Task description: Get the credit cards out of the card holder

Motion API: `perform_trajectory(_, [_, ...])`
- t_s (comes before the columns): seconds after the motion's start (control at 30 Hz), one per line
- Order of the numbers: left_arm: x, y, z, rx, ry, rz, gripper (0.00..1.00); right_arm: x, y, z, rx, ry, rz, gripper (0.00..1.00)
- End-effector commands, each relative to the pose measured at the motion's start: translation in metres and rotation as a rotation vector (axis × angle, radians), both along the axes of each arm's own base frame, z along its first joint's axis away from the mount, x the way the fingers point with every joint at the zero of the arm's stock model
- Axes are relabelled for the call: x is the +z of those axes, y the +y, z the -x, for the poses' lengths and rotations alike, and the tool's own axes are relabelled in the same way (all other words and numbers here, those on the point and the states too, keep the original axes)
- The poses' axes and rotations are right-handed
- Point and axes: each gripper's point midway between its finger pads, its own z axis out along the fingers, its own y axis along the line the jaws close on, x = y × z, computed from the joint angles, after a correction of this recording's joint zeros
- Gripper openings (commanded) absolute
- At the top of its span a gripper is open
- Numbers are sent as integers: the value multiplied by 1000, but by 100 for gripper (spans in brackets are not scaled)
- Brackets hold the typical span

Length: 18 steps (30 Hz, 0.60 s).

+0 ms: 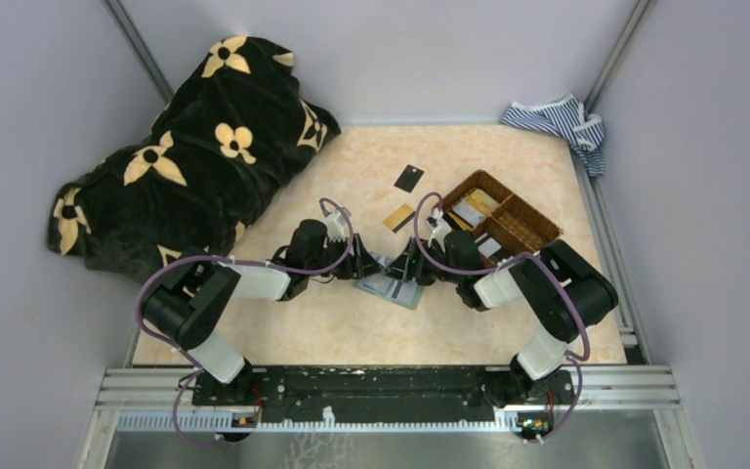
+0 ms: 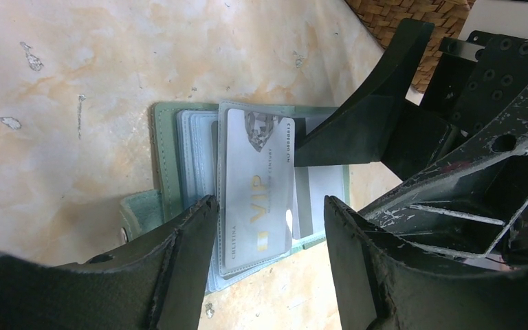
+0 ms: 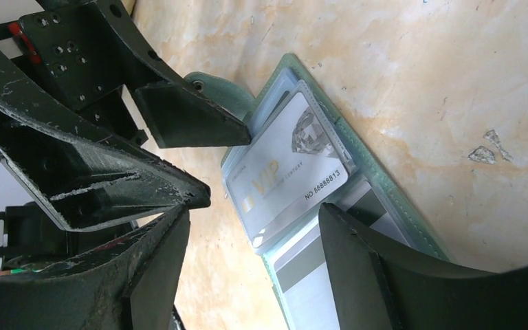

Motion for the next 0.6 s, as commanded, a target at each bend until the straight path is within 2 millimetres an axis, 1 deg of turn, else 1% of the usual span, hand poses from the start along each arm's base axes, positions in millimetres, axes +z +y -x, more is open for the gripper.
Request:
perform_trajectory(0.0, [-32,9,29,-48,113,-73,67,-32,-20,-7,-99,67,125,70])
perform_trajectory(0.2, [-28,8,31,-56,113,-63,66,-36,-17,-10,-112,73,125,68])
perform_trajectory(0.43, [-26,-4,46,-92,125,-57,66,-34,-10,-13,-112,71,80,68])
perform_trajectory(0.57, [-28,-10,54,-107,135,-55,66,-28,-5,-16,-102,54,48,67])
